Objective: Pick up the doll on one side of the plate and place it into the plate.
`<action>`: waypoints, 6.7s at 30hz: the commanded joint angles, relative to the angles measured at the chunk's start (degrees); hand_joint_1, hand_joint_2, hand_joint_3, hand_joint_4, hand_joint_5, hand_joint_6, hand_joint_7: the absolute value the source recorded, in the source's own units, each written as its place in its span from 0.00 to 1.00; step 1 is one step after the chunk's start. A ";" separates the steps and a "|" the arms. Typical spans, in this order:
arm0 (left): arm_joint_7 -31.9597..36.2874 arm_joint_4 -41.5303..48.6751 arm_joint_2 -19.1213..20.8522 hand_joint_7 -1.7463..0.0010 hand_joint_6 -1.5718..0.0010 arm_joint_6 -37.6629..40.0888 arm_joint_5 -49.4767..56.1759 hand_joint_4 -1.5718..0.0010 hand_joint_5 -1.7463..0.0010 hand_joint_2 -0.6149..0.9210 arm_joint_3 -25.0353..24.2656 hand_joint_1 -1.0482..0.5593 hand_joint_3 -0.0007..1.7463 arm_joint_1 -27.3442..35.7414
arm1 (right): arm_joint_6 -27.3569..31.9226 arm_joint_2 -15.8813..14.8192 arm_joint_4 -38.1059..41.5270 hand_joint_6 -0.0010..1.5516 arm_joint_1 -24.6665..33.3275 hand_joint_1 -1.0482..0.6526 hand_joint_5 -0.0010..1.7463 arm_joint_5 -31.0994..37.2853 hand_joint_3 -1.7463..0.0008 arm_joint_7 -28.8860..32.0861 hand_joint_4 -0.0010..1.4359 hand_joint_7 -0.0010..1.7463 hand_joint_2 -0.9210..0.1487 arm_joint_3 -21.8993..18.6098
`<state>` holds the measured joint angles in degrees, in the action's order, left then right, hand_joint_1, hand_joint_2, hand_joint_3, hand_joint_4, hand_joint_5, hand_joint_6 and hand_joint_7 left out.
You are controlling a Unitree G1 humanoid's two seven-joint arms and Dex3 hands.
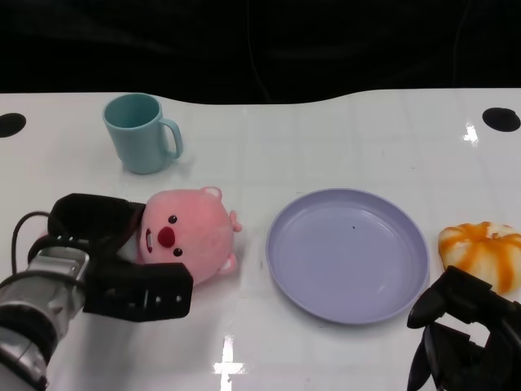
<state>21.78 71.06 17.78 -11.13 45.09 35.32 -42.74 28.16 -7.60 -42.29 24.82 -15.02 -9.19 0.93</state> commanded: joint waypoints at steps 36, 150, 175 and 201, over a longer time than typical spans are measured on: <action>-19.18 -27.00 -2.70 0.00 0.51 -0.38 -19.43 0.40 0.00 0.74 -18.09 0.55 0.63 4.06 | -1.22 0.15 2.00 0.31 -1.69 0.55 1.00 0.82 0.29 0.29 0.47 0.98 0.23 1.11; -39.87 -80.36 -2.74 0.61 0.46 6.47 -52.02 0.53 0.29 0.84 -29.98 0.57 0.51 47.05 | 0.24 -0.45 -0.31 0.30 -0.40 0.54 1.00 -0.71 0.30 -0.08 0.47 0.98 0.23 -0.48; -43.12 -88.07 -5.79 0.00 0.51 29.83 -65.51 0.41 0.00 0.65 -33.78 0.55 0.83 52.50 | -1.41 -0.76 0.17 0.30 0.76 0.57 1.00 0.00 0.28 -0.81 0.46 0.98 0.23 -0.72; -45.26 -87.34 -4.50 0.00 0.53 35.48 -66.89 0.43 0.00 0.66 -33.77 0.55 0.82 51.56 | -0.31 -0.51 -1.28 0.27 1.20 0.58 1.00 0.19 0.30 0.44 0.44 1.00 0.20 -0.15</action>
<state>-23.24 -16.35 12.31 24.22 -22.30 1.85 9.34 27.72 -7.65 -42.90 25.86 -14.70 -8.95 0.99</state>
